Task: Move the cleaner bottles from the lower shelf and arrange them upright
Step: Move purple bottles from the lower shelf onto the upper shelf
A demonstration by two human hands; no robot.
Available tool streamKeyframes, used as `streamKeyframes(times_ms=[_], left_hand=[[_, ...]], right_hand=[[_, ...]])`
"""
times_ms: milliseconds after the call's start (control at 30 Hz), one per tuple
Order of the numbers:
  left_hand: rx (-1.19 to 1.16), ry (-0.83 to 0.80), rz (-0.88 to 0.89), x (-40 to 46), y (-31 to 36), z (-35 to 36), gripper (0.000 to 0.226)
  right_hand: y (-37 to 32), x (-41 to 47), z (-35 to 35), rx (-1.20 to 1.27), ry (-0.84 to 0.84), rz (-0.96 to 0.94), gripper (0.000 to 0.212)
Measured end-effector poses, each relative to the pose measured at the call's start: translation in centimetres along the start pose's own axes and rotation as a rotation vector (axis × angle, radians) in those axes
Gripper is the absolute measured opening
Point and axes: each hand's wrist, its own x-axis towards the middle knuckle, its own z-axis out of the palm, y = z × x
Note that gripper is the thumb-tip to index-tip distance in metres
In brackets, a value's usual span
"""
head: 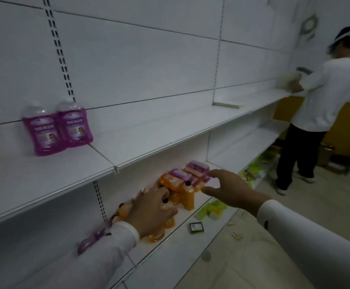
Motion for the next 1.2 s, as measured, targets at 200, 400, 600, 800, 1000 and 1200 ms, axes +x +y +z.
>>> streamKeyframes(times_ms=[200,400,600,800,1000,1200], left_hand=[[-0.037,-0.041,-0.017,5.8,4.5,8.9,0.038],[-0.048,-0.079,-0.093,10.8,4.4,15.2,0.044],[-0.104,-0.084,-0.177,18.2,2.1,19.3,0.052],[-0.211,-0.098,-0.327,25.9,-1.2,23.5,0.054],[-0.246,-0.038,-0.43,31.6,-3.4,24.7,0.043],[-0.161,0.002,-0.539,34.9,-4.3,26.5,0.044]], right_hand=[[11.6,1.5,0.1,0.016,-0.053,0.078,0.066],[18.6,5.5,1.3,0.024,-0.128,0.068,0.066],[23.6,13.1,3.0,0.003,-0.182,0.063,0.066],[27.1,22.6,4.4,-0.041,-0.273,0.048,0.065],[28.4,31.7,5.5,-0.035,-0.33,-0.032,0.062],[31.1,38.1,7.7,0.017,-0.414,-0.135,0.055]])
